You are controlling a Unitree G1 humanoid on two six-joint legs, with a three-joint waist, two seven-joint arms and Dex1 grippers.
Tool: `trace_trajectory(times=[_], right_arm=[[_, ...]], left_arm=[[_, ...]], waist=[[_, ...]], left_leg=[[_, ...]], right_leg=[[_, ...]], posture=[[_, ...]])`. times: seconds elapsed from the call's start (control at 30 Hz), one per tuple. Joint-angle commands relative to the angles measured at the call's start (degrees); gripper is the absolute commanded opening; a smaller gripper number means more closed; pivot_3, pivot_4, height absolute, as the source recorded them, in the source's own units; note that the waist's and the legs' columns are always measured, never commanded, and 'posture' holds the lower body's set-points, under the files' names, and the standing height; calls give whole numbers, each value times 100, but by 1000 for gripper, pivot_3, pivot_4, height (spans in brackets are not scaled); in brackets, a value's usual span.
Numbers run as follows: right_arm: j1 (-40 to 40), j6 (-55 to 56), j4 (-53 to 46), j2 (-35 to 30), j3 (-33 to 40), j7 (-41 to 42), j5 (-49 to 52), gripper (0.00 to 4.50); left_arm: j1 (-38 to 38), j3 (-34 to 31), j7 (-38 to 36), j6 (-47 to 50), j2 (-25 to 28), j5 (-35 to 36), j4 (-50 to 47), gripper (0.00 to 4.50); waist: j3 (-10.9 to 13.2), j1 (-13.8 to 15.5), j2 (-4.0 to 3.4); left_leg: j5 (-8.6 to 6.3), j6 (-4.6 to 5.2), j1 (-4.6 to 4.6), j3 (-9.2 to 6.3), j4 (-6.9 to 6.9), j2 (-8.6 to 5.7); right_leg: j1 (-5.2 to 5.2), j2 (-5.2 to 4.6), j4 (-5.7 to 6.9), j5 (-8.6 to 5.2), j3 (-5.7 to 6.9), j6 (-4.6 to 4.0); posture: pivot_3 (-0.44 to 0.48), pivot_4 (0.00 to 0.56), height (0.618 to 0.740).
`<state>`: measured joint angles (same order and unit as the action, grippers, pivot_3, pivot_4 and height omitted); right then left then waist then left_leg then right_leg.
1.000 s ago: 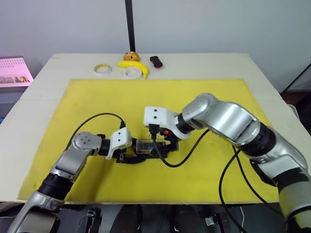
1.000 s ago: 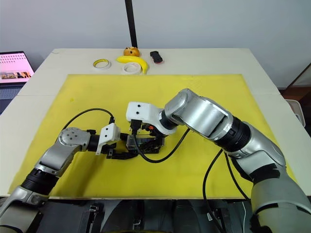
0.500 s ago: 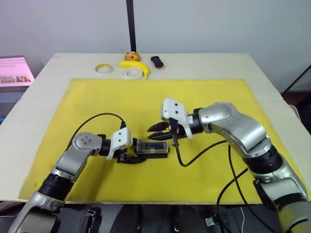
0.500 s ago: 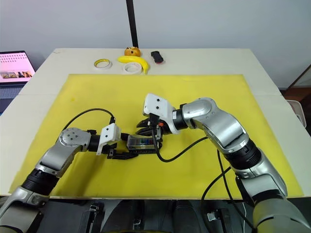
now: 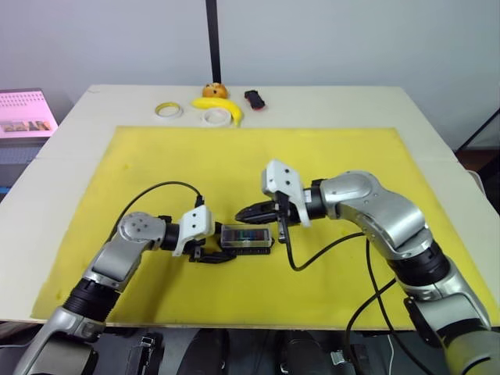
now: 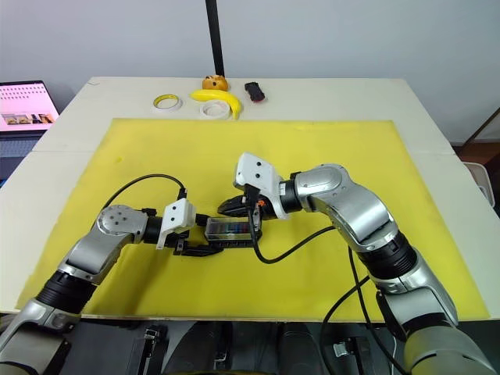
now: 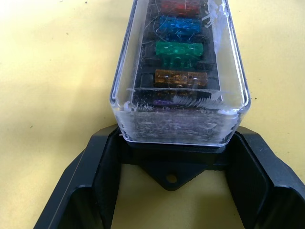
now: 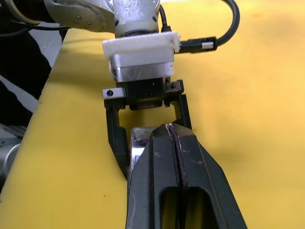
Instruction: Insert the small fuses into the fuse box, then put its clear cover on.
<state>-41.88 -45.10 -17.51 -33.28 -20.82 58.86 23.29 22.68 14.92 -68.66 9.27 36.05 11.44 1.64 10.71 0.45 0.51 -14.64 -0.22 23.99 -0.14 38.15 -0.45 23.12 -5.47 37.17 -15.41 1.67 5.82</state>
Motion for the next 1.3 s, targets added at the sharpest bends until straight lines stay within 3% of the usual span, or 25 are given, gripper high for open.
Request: trace_trajectory(times=[0.03,0.13,0.2,0.53,0.77,0.93,1.13,1.27,1.3], right_arm=[[294,137,50,-94,-510,109,-297,26],[500,447,585,-223,-1232,44,-1065,26],[550,478,707,-242,-1299,30,-1189,26],[175,137,581,6,-626,33,-731,26],[-293,-649,74,170,366,71,181,26],[-276,-371,-238,-580,635,189,-13,26],[338,59,-536,-1536,1075,487,24,26],[624,22,-781,-1732,1234,356,39,0],[648,-42,-828,-1715,1275,259,37,0]], left_arm=[[-44,138,43,34,0,-209,78,2539],[-60,149,71,18,-28,-234,69,2539],[-71,135,81,40,-52,-236,40,2539],[-129,85,77,64,-69,-262,-1,2539],[-108,56,23,64,-34,-242,2,2539],[137,88,37,-6,-150,-296,180,2539],[312,135,-84,40,-202,-290,415,2539],[243,129,-173,205,-79,-281,310,4419],[223,69,-192,265,-29,-227,265,4466]], waist=[[0,5,0],[-9,-10,-7],[-23,-19,-6],[-62,-24,-7],[-60,0,-9],[-60,40,-9],[-58,37,-8],[-58,25,-8],[-58,22,-8]], left_leg=[[0,0,0,0,0,0],[0,0,-2,6,0,-1],[-1,1,-42,5,-5,0],[-3,3,-71,2,-12,6],[-3,3,-48,1,-13,5],[-3,2,-40,-1,-13,5],[-5,6,-37,-3,-13,-4],[-5,6,-38,-3,-13,-2],[-5,6,-38,-3,-13,-2]], right_leg=[[0,0,0,0,0,0],[0,-1,0,0,-1,0],[-38,2,-3,-2,-1,2],[-67,-3,-14,-4,-1,0],[-43,-15,-14,-4,-1,-1],[-38,-22,-20,-4,-1,-4],[-45,-36,-34,-14,1,-22],[-44,-34,-32,-14,0,-21],[-44,-34,-32,-14,-1,-21]], posture=[[0,150,740],[0,150,740],[0,150,740],[0,150,740],[0,150,740],[0,150,740],[0,150,740],[0,150,740],[0,150,740]])
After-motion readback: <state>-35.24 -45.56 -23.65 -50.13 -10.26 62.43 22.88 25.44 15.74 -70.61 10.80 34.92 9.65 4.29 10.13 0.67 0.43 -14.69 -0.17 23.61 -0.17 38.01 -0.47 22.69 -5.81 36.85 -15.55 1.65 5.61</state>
